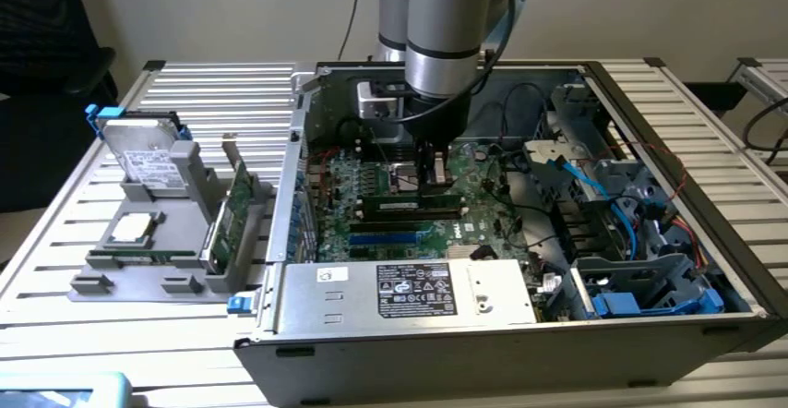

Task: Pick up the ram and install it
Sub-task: 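Insert the ram into the slot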

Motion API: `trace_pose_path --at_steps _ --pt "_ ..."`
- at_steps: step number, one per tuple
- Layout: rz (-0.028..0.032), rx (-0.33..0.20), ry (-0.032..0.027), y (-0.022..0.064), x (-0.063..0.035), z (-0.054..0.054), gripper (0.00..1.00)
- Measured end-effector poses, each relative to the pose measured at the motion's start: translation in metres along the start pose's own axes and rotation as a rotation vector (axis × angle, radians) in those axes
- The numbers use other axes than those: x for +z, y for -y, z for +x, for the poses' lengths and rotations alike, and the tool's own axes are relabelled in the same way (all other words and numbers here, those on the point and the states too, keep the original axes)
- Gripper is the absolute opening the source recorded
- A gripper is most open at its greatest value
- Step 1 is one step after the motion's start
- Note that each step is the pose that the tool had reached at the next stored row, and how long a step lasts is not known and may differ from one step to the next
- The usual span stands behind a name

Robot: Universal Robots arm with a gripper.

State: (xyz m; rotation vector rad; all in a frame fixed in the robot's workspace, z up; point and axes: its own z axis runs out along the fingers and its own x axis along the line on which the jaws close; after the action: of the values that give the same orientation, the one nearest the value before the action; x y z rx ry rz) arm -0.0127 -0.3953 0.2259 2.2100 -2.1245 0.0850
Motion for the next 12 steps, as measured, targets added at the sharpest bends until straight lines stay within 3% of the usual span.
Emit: trace_pose_path --at_steps 12 --pt "0.0 0.001 0.0003 0.0002 0.0003 0.0012 0.14"
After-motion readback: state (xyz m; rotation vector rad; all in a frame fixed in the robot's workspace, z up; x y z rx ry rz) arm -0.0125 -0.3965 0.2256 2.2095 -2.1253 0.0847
